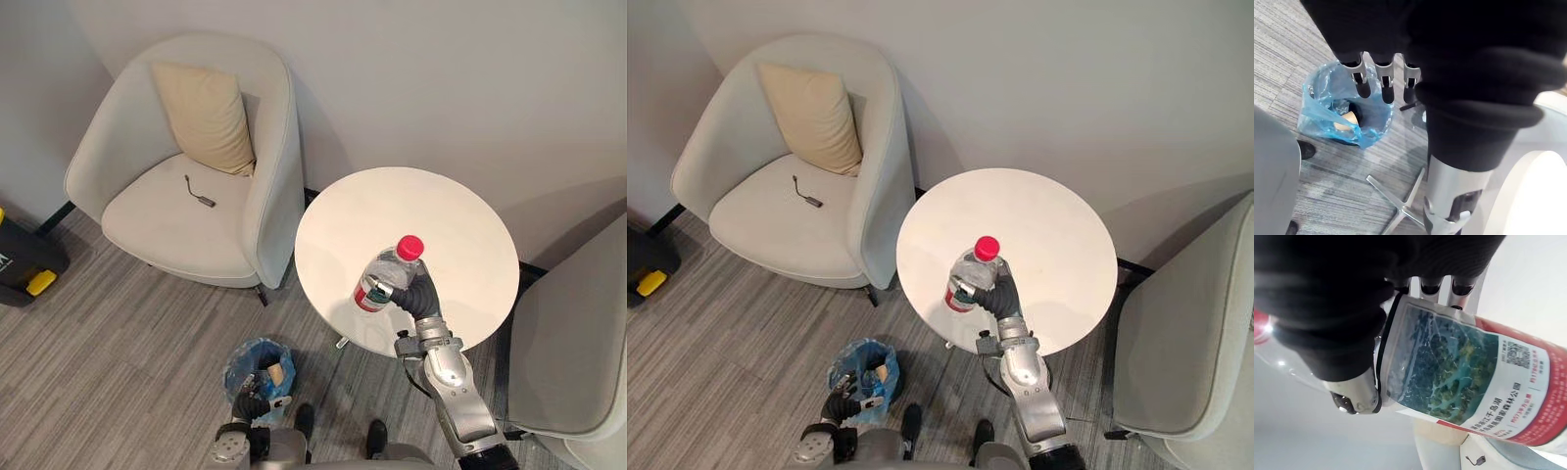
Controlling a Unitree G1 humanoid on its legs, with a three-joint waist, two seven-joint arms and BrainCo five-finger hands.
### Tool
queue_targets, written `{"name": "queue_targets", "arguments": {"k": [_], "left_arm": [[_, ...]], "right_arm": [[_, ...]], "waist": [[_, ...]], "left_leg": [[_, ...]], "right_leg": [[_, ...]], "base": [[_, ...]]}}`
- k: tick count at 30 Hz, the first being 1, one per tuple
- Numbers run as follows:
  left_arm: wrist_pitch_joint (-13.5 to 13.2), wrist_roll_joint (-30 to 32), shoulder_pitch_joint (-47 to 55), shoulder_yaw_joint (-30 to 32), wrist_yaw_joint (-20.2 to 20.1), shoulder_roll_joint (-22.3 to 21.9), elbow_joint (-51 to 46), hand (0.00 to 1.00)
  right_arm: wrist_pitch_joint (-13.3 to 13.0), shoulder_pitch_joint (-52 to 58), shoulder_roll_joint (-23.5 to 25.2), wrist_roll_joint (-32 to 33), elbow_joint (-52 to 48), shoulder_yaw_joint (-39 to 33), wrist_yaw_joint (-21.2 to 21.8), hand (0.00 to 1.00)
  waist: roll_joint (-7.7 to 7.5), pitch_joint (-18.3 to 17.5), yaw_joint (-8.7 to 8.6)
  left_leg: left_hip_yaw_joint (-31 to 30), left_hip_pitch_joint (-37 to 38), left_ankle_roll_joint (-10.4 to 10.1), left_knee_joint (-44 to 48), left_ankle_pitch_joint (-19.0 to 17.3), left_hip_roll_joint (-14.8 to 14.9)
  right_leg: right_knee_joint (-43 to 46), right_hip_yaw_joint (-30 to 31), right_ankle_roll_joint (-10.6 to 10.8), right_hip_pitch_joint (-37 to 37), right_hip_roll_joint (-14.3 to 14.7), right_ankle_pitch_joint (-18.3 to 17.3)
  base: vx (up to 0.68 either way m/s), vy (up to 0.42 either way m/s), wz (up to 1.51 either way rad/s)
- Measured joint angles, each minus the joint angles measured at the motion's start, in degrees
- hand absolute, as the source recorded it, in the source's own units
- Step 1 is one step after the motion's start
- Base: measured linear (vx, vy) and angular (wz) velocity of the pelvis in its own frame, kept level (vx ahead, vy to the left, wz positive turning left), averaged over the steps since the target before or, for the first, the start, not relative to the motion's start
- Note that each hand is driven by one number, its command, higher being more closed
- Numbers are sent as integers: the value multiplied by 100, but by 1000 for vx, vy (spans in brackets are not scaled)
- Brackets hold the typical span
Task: Gather rubbish on tea table into small bin, then transfer packed bag to large trash can.
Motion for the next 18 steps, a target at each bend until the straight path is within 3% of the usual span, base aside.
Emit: {"name": "queue_targets", "arguments": {"k": [4,10,14,18], "left_arm": [[-14,1,-8,-135,0,46,45,0],[-61,-11,-10,-164,19,67,99,0],[-76,-10,-12,-165,21,64,96,0],[-76,-58,-47,-313,129,56,89,0]], "right_arm": [[-47,58,-138,-236,-297,216,16,100],[-46,218,-310,-435,-406,291,-20,100],[-46,218,-348,-460,-444,366,-19,100],[-51,277,-437,-456,-669,235,-69,100]], "waist": [[18,-46,-20],[28,-74,-49],[79,-116,-11],[224,-114,-3]], "left_leg": [[96,70,54,52,-45,-11],[-472,-278,65,456,-120,-313],[-976,-522,11,421,95,-376],[-1463,-886,-59,362,465,-431]], "right_leg": [[145,107,11,-18,-26,-36],[1283,98,141,-376,-261,-730],[1304,-198,82,-423,-250,-793],[1359,-656,-18,-562,-201,-851]], "base": [[-42,7,-13],[-81,3,50],[-49,-56,76],[-40,-81,93]]}}
